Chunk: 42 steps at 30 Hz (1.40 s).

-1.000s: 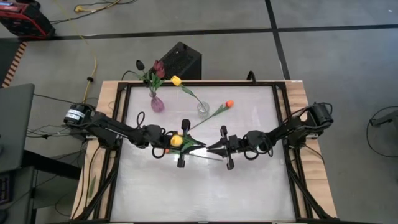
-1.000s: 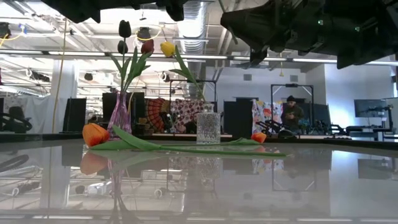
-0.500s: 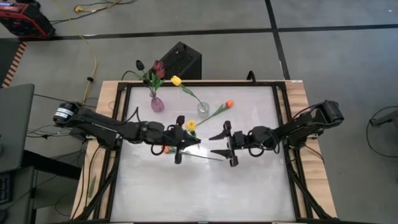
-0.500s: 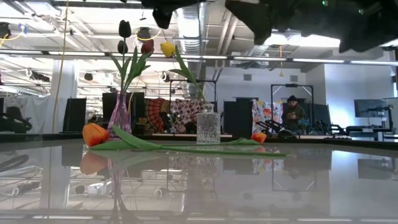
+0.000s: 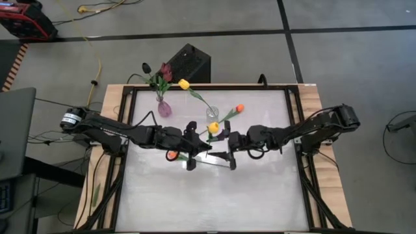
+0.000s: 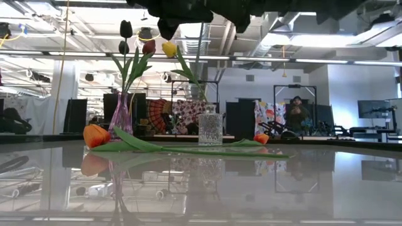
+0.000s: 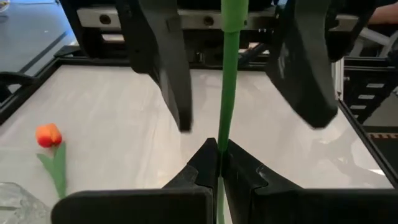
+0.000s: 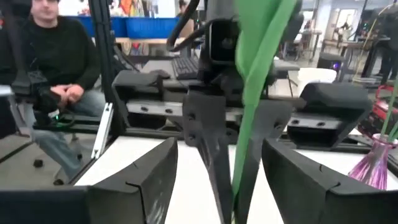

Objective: Sort flowers into vase by color
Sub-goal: Put the yellow flower into the transparent vase

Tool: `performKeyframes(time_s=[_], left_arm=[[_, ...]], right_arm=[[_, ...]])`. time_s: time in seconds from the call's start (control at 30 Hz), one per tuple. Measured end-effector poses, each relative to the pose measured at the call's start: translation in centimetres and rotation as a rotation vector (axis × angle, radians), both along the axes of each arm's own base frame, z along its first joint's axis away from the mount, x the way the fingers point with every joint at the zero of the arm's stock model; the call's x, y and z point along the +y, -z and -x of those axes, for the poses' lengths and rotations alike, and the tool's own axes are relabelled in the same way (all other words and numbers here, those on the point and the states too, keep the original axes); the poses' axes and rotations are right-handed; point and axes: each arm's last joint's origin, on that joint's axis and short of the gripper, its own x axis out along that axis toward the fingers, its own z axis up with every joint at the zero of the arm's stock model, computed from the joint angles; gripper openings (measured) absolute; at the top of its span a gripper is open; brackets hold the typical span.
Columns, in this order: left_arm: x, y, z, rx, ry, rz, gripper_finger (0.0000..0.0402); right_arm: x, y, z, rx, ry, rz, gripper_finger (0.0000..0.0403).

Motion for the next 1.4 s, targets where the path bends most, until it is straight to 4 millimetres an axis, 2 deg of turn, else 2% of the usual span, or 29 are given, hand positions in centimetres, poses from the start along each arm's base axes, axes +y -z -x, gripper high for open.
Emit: performKeyframes(time_s=[0.1,0.17,0.33,0.4,0.43,0.63,0.77,0.9,1.13,1.27,1.4], left_arm=[[0.0,0.0,0.0,0.000,-0.001,-0.003,0.0000],[0.0,0.0,0.0,0.001,0.000,-0.008,0.0000],[0.0,-0.2,-0.1,-0.020,0.008,-0.026,0.0004],[-0.1,-0.2,0.0,-0.024,0.010,-0.032,0.0016],[-0.2,-0.3,0.0,-0.028,0.011,-0.034,0.0024],[-0.1,-0.1,0.6,0.039,0.013,-0.096,0.0085],[0.6,-0.5,2.5,0.143,-0.004,-0.099,0.0112],[0.9,-0.5,4.4,0.194,-0.041,-0.065,0.0118],[1.4,3.0,8.1,0.064,-0.117,-0.014,0.0104],[1.7,4.9,9.7,-0.054,-0.141,0.030,0.0097],[1.9,6.0,10.8,-0.112,-0.152,0.055,0.0096]], right_arm=[[0.0,-0.1,-0.1,0.004,0.003,0.002,0.0236],[0.0,-0.1,-0.1,0.002,0.004,0.002,0.0207],[-0.3,0.0,-0.1,0.009,0.021,-0.001,0.0090],[-0.5,0.1,-0.1,0.019,0.019,0.002,0.0036],[-0.5,0.1,-0.1,0.022,0.016,0.011,0.0023],[-1.2,0.0,0.4,0.072,0.037,0.032,0.0021],[-3.2,-1.1,1.4,0.103,0.099,0.037,0.0019],[-6.1,-1.0,2.6,0.097,0.196,0.036,0.0019],[-12.3,-0.3,4.4,-0.046,0.420,-0.013,0.0019],[-14.9,0.3,4.0,-0.081,0.451,-0.050,0.0019],[-16.5,1.3,3.3,-0.059,0.468,-0.061,0.0019]])
